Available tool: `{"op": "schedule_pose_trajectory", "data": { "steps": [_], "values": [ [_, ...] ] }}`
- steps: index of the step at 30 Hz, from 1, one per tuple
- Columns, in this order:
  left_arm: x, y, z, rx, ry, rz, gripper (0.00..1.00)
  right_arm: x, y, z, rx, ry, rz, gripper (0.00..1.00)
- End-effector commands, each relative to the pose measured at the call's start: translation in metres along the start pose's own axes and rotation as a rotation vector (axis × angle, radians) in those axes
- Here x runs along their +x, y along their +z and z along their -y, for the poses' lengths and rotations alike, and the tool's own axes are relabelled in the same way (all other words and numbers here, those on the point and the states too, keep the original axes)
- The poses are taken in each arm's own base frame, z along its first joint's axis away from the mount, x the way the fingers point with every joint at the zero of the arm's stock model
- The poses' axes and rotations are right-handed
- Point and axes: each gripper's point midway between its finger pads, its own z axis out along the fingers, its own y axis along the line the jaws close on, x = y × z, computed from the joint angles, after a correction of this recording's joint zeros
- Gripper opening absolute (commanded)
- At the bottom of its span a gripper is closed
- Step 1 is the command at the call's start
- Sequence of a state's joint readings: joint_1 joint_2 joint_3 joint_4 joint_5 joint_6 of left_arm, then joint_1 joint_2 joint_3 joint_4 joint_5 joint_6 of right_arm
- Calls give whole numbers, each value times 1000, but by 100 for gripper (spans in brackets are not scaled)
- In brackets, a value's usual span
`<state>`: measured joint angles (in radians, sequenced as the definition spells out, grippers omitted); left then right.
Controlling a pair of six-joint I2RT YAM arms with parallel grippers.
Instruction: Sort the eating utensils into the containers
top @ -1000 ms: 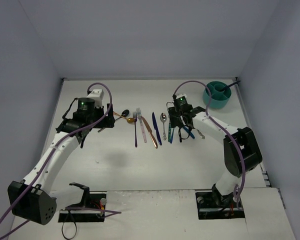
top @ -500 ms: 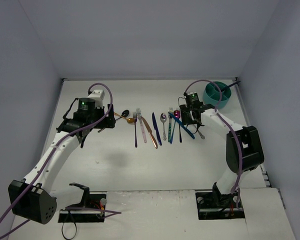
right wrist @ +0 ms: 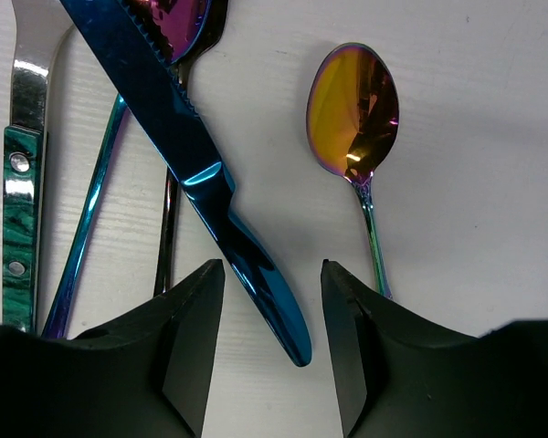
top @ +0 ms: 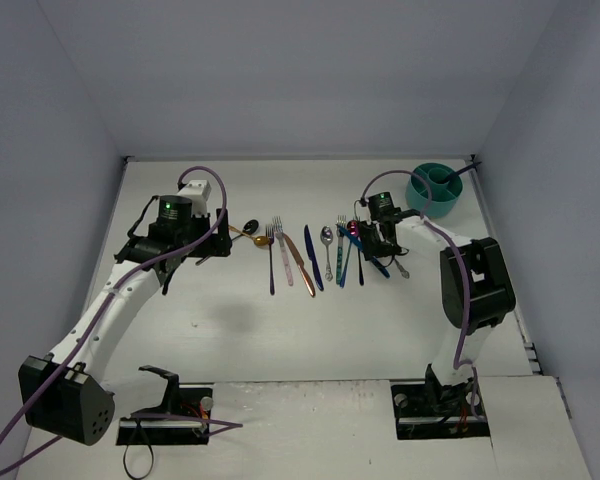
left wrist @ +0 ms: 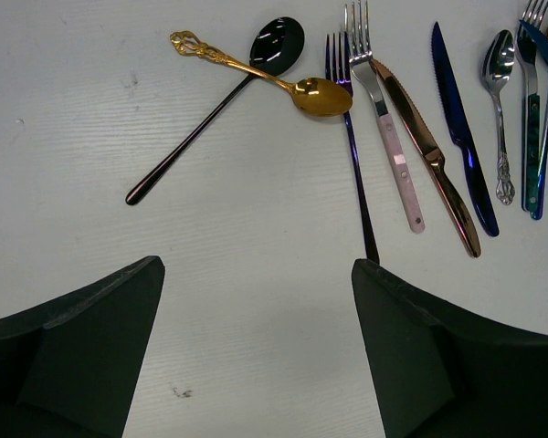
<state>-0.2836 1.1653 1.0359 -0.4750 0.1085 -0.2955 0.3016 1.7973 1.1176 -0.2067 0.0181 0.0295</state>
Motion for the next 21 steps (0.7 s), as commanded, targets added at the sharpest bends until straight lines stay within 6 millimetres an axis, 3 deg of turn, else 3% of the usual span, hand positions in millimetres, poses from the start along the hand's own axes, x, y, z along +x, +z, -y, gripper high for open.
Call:
{"op": "schedule_pose_trajectory", "data": {
  "steps": [1, 21],
  "values": [
    [-22, -6, 6, 24, -1, 62, 82, -18, -2, 1, 5, -18, 27, 42],
    [-21, -4, 7, 31, 1, 51, 82, -13, 20, -27, -152, -87, -30, 42]
  ]
}}
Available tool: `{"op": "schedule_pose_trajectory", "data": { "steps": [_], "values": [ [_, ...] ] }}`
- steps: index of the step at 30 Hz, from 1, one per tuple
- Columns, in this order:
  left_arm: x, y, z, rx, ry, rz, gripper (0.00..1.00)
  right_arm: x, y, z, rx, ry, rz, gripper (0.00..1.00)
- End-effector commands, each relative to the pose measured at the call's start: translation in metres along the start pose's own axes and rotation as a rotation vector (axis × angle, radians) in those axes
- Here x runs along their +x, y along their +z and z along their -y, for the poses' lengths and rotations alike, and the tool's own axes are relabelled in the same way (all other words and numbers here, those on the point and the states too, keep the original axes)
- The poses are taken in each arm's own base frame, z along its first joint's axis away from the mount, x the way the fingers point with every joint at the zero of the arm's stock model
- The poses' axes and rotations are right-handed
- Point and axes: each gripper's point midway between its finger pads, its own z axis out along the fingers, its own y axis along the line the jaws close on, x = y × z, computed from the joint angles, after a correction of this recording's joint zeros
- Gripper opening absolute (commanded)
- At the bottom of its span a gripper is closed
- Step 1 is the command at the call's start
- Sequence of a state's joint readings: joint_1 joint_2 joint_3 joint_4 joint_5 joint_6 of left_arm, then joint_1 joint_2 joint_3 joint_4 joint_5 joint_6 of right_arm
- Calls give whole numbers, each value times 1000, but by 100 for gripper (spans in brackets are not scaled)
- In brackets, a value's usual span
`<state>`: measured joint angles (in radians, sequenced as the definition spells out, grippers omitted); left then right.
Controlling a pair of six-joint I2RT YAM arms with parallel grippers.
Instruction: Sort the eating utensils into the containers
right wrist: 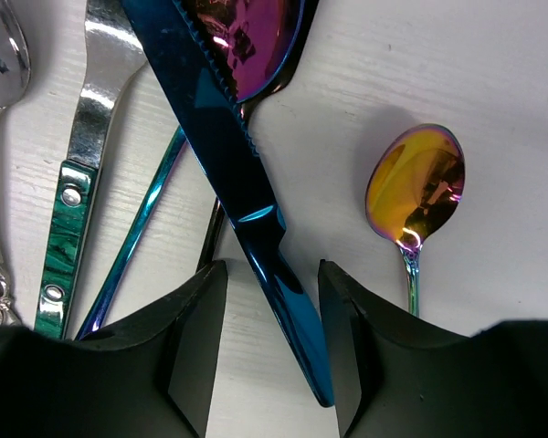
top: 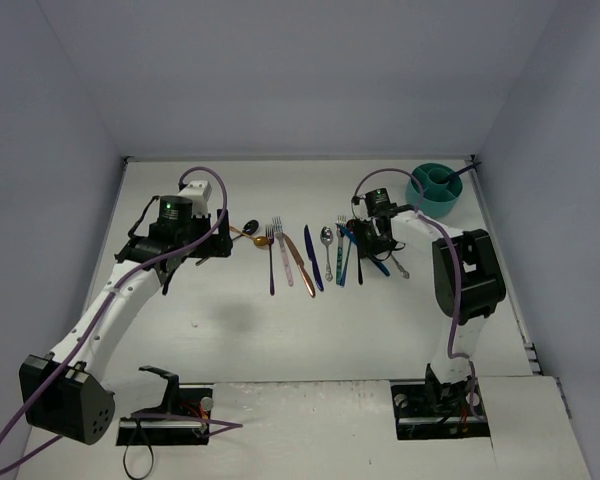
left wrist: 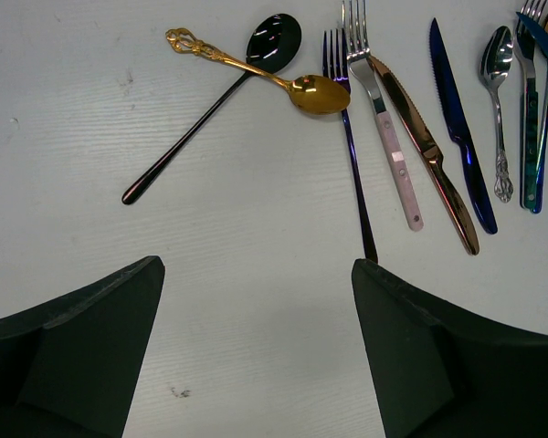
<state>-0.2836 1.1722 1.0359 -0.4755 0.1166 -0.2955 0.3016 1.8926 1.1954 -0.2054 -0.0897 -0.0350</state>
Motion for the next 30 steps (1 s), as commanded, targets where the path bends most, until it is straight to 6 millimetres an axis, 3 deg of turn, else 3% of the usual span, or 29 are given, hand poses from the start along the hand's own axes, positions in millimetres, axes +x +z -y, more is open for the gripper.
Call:
{"op": "schedule_pose_trajectory", "data": {
  "steps": [1, 5, 12, 15, 16, 19, 23, 30],
  "values": [
    [-22, -6, 6, 25, 1, 60, 82, -3, 3, -10, -47, -24, -13, 42],
    [-22, -6, 6, 25, 1, 61, 82, 1, 6, -11, -49, -23, -26, 38],
    [-22, -6, 6, 28, 1, 60, 82, -4, 5, -18, -56, -31, -17, 22],
    [-22, -6, 6, 26, 1, 61, 82, -5, 3, -25, -56, -46, -15, 12],
    [-22, -6, 6, 26, 1, 58, 82, -7, 1, -25, -50, -46, -10, 3],
    [-23, -7, 6, 27, 1, 62, 82, -13, -8, -21, -20, -32, 16, 0],
    [-23, -8, 6, 27, 0, 64, 82, -38, -36, -20, -10, -13, 111, 0],
    [-24, -10, 7, 29, -2, 73, 82, -99, -122, -19, -15, -2, 374, 0]
  ]
}}
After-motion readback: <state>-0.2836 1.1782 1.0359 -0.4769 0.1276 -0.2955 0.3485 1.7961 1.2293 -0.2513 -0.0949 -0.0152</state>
